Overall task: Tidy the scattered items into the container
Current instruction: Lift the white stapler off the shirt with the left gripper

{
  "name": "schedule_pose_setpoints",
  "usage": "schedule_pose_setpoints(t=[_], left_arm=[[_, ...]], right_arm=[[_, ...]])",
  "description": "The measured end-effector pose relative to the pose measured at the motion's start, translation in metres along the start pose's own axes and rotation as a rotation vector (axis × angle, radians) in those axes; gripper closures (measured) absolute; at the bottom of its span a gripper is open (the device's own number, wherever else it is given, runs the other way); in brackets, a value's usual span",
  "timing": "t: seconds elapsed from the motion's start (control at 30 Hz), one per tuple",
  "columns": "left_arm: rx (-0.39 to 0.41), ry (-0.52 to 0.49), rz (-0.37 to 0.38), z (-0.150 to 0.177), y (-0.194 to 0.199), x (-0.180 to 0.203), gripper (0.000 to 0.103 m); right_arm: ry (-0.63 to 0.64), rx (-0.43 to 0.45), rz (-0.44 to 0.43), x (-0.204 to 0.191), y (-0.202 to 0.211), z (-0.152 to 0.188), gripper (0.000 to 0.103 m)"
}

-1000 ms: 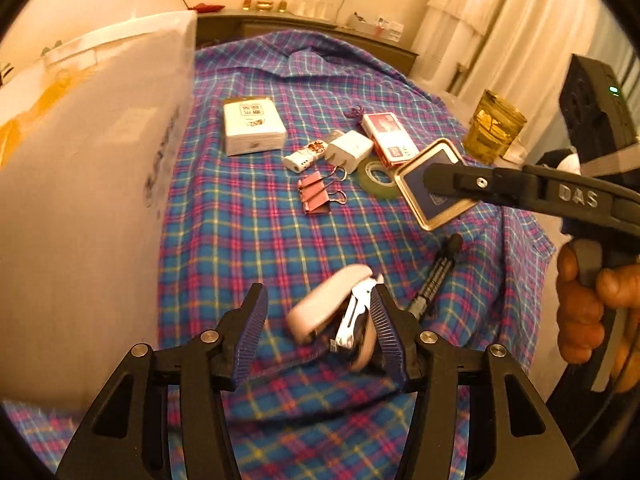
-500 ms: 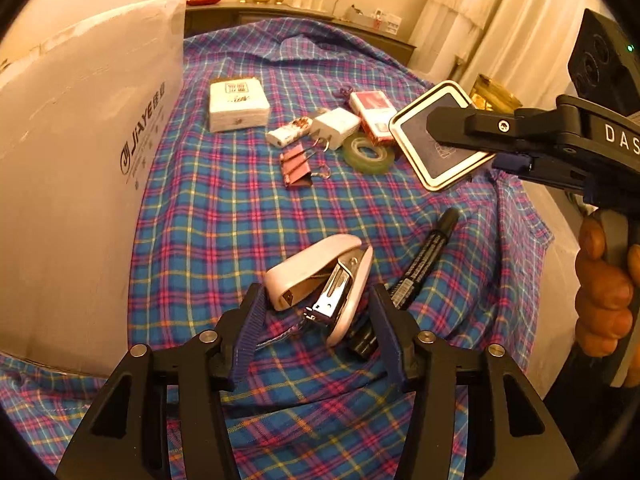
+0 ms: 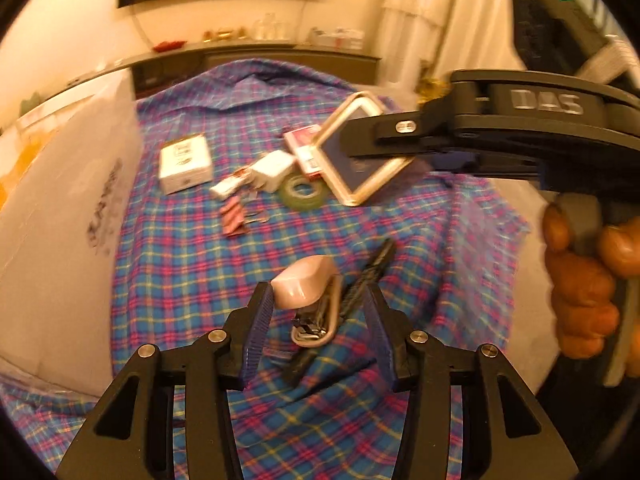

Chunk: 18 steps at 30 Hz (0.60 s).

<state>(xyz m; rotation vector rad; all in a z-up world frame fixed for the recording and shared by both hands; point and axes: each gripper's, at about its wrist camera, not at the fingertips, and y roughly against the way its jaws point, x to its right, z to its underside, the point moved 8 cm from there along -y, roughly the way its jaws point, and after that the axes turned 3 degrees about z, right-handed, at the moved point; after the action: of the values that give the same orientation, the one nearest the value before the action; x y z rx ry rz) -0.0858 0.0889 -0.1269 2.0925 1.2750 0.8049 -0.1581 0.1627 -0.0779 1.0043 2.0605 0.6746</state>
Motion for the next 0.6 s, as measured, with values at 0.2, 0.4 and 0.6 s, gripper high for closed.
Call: schedule_pose_setpoints(t=[0.2, 0.4, 0.6], left_arm=[[-0.052, 0.043, 0.098, 0.003, -0.017, -0.001, 0.053], [-0.084, 0.197, 0.137, -0.005, -0.044, -0.018, 0.052], [-0.104, 0.109, 0.078, -0.011, -0.036, -0.015, 0.052]], right_arm=[[-0.006, 0.007, -0.001, 0.002, 0.003, -0.001, 0.051], [-0.018, -0.004, 0.007, 0.006, -0.002, 0.0, 0.051], [-0.035, -0.005, -0.003, 0.01, -0.003, -0.003, 0.051]])
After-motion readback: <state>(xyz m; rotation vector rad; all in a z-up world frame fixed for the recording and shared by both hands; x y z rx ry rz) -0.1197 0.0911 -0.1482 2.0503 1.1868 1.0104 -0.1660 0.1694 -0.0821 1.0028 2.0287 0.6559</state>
